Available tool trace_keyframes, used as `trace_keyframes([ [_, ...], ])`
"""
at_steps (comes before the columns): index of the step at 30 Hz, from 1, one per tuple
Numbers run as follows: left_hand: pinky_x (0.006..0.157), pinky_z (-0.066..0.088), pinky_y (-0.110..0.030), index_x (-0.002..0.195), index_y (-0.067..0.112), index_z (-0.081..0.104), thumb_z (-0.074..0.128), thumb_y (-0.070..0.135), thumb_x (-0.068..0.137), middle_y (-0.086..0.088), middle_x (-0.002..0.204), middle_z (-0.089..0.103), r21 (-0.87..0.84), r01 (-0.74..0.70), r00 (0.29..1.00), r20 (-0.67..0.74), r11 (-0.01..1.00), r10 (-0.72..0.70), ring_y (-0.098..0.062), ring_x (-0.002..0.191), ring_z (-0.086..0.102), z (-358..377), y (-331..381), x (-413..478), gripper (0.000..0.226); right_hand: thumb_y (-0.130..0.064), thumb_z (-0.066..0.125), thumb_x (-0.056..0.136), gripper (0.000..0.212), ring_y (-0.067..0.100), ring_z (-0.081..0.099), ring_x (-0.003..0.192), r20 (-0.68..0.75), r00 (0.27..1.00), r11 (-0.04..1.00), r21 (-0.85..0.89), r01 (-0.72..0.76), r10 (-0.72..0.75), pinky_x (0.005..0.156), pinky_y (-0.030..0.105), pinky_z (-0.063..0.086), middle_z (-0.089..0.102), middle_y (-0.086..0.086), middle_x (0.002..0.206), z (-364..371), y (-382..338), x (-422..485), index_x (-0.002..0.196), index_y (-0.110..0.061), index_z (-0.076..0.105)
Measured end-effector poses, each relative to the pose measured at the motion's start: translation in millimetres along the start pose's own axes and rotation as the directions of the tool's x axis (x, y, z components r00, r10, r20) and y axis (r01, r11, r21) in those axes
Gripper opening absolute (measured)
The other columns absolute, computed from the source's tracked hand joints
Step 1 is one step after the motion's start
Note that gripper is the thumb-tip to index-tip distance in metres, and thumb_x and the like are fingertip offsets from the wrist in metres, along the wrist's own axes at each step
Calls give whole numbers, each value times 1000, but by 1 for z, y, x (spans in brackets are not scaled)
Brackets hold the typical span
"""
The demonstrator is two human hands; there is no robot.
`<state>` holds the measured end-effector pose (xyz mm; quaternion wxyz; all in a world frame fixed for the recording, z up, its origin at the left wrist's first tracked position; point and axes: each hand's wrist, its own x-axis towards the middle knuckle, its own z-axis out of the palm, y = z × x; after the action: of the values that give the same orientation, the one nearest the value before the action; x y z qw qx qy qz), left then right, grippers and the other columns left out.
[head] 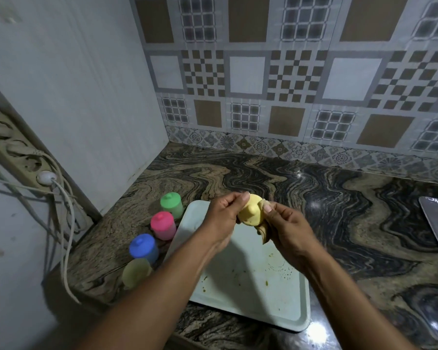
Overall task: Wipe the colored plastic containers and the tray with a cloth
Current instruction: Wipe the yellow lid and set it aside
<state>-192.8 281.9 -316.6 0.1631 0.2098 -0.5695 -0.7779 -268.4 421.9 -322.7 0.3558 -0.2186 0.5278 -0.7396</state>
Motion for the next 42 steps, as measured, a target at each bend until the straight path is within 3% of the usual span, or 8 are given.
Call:
trace_keyframes([
  [5, 58, 31, -29, 77, 19, 74, 71, 44, 83, -2, 71, 61, 292, 198, 942, 207, 936, -264, -13, 64, 47, -14, 13, -6, 26, -17, 55, 96, 35, 20, 54, 56, 153, 965, 977, -26, -213, 214, 45, 22, 46, 60, 23, 76, -17, -11, -6, 102, 17, 62],
  [8, 56, 36, -19, 78, 19, 72, 64, 24, 97, 6, 68, 63, 472, 72, 899, 351, 879, -262, -7, 62, 47, -18, 34, -6, 21, -15, 59, 94, 37, 19, 56, 57, 233, 932, 960, -37, -277, 278, 48, 21, 49, 64, 21, 77, -26, -22, -1, 107, 19, 61],
  [12, 56, 37, -18, 76, 18, 72, 62, 16, 97, 5, 67, 62, 133, -34, 997, 75, 991, 24, -6, 62, 48, 4, 15, -4, 23, -19, 59, 94, 33, 19, 51, 57, 18, 990, 986, 90, -141, 140, 49, 23, 45, 63, 21, 78, -9, -13, 5, 107, 10, 68],
  [16, 64, 40, -28, 81, 15, 74, 71, 26, 91, -3, 75, 66, -76, 54, 987, -147, 996, -65, -16, 71, 54, 14, -14, -4, 15, -18, 57, 96, 38, 20, 51, 60, -115, 983, 978, 170, -121, 142, 52, 26, 44, 60, 24, 85, 0, 9, -4, 111, 17, 63],
  [22, 52, 43, -20, 99, 5, 71, 61, 21, 97, -8, 83, 69, 267, 271, 890, 297, 925, -346, -13, 68, 58, -15, 21, -10, 19, -13, 61, 91, 35, 25, 62, 71, 107, 947, 951, 15, -308, 304, 55, 23, 52, 69, 30, 97, -24, -18, -5, 111, 15, 67],
  [28, 51, 44, -18, 95, 7, 72, 63, 19, 96, -5, 78, 66, -172, 48, 996, -66, 984, -61, -12, 64, 54, 14, -1, -6, 15, -11, 59, 97, 23, 16, 54, 55, -211, 973, 981, 189, -51, 91, 46, 23, 43, 67, 19, 78, 12, -3, -3, 107, 6, 70],
  [36, 57, 32, -27, 111, 7, 68, 57, 33, 100, -8, 86, 71, 310, 255, 940, 145, 916, -310, -12, 59, 58, -21, 24, -6, 31, -15, 70, 78, 25, 27, 59, 68, -66, 966, 966, 89, -242, 249, 57, 25, 51, 71, 26, 88, -5, -18, -1, 92, 4, 77],
  [42, 55, 41, -23, 85, 13, 71, 64, 21, 97, -2, 72, 64, -58, 24, 973, -227, 998, -37, -12, 57, 50, 13, 1, -7, 16, -10, 64, 90, 19, 18, 55, 57, -170, 973, 970, 209, -121, 158, 48, 23, 45, 67, 21, 81, 16, -11, 0, 99, 5, 72],
])
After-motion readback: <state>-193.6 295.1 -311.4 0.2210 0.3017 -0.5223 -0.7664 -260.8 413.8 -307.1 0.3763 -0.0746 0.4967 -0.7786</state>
